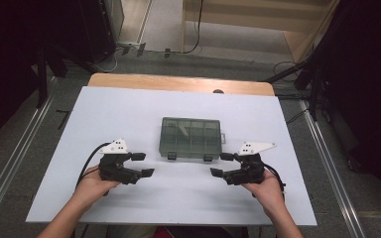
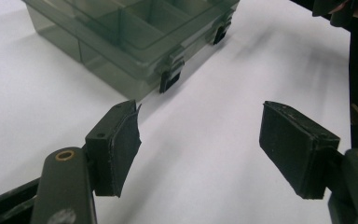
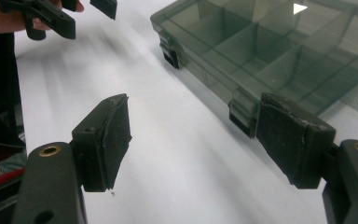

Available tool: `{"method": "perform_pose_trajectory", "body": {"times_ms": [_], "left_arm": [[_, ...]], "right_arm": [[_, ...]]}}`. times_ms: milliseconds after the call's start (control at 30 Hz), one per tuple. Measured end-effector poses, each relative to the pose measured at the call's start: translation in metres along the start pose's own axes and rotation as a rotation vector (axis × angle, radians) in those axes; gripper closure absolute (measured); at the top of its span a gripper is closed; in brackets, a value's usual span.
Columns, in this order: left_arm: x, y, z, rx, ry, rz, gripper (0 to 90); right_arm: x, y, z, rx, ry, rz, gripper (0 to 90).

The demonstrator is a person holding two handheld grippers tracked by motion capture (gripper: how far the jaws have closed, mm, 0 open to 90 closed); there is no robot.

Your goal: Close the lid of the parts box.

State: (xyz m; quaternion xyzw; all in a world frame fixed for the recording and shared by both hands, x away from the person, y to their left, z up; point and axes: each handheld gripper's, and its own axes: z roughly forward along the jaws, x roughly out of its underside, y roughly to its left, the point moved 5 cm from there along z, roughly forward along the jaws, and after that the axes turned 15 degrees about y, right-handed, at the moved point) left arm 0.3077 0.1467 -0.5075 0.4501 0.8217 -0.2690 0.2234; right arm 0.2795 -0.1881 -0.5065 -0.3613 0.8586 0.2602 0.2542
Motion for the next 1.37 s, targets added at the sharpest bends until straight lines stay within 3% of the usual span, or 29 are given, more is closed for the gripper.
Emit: {"method": "perform_pose_trajectory", "body": {"times_ms": [267,700,867,1133,1367], "left_arm": [[0.012,0.008,-0.010,-0.044,-0.010,-0.020,28.3],[0.038,0.021,-0.025,-0.118,0.000,-0.058,28.3],[0.042,0.027,-0.028,-0.119,-0.005,-0.087,28.3],[0.042,0.026,-0.026,-0.113,-0.006,-0.081,28.3],[0.041,0.032,-0.027,-0.119,-0.011,-0.109,28.3]], "right_arm": [[0.017,-0.007,-0.015,0.014,-0.030,0.018,27.3],[0.053,-0.017,-0.026,0.056,-0.019,0.038,26.9],[0.060,-0.020,-0.026,0.068,-0.019,0.050,26.7],[0.063,-0.022,-0.024,0.068,-0.020,0.060,25.8],[0.061,-0.019,-0.022,0.057,-0.027,0.065,23.6]]}}
